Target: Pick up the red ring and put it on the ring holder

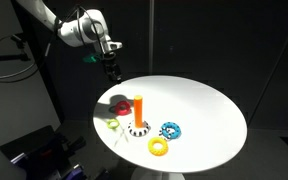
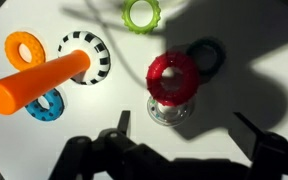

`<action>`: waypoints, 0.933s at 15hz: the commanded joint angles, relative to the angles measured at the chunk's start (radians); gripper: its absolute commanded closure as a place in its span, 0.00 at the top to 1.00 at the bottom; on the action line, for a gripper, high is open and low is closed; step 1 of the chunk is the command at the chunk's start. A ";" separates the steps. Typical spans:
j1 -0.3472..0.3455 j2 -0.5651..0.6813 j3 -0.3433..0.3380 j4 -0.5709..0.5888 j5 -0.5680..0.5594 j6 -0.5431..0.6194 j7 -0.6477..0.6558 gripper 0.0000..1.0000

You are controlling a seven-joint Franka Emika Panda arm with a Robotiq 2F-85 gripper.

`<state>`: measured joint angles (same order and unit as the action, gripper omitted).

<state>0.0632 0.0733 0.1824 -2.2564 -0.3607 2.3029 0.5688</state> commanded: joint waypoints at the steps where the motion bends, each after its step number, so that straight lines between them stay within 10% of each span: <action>1: 0.047 0.104 -0.050 0.084 -0.068 0.013 0.057 1.00; 14: 0.204 0.297 -0.196 0.189 -0.162 0.027 0.391 1.00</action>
<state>0.2362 0.3328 0.0200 -2.1026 -0.4763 2.3248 0.8691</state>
